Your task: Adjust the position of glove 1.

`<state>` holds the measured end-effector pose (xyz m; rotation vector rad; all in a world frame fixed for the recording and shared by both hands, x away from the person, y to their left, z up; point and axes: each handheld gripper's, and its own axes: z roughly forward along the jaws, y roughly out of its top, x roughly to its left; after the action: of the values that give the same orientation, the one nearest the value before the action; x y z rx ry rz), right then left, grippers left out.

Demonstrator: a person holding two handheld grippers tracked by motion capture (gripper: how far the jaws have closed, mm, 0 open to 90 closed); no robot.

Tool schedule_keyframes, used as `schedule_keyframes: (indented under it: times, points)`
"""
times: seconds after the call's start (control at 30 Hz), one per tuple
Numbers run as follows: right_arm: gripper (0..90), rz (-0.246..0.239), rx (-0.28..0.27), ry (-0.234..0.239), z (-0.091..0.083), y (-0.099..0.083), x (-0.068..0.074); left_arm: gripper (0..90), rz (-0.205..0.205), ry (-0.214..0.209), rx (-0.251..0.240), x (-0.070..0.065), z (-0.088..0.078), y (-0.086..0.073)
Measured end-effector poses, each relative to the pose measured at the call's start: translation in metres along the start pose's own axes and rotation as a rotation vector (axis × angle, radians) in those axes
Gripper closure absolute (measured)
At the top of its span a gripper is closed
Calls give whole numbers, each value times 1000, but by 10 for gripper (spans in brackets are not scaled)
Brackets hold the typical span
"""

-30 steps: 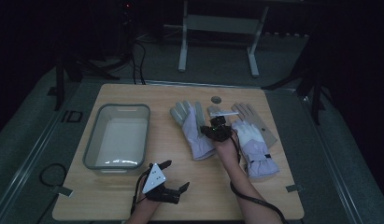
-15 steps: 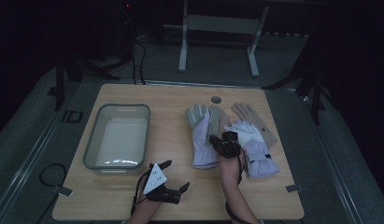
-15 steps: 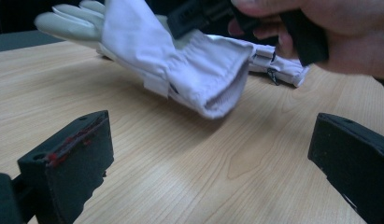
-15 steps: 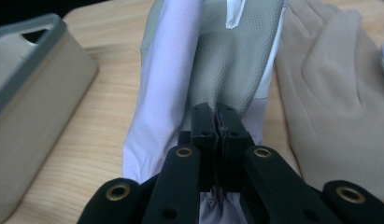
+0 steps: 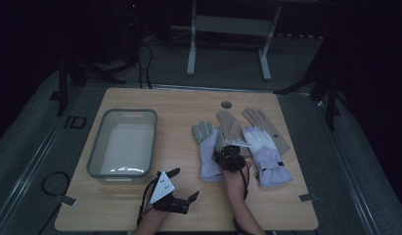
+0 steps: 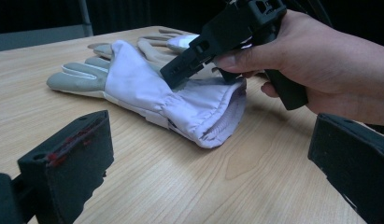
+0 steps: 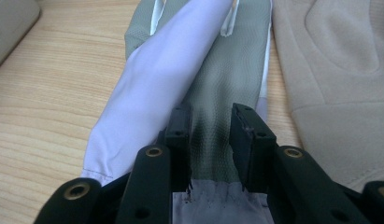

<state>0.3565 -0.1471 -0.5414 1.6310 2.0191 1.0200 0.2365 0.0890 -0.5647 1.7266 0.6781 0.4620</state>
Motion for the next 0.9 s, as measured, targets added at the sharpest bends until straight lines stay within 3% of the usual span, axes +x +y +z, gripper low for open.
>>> schedule_keyframes:
  times: [0.1,0.17,0.37,0.57,0.7,0.77,0.9]
  points:
    - [640,-15,-12,7,-6,6,-1,1,1,-1,-1,0,0,0]
    - [605,-57,-30,13,-14,13,-4,1,1,-3,1,0,0,0]
    - [562,-174,-7,57,-28,34,-20,1,1,-3,0,0,0,0]
    - [510,-247,33,84,-37,45,-44,1,-5,-2,-1,0,0,0]
    - [480,-258,53,107,-47,51,-60,1,-6,-1,1,0,0,0]
    - [482,-246,52,141,-52,55,-68,1,-8,-1,1,1,0,0]
    - [484,-279,61,123,-58,61,-77,1,-7,0,1,1,0,0]
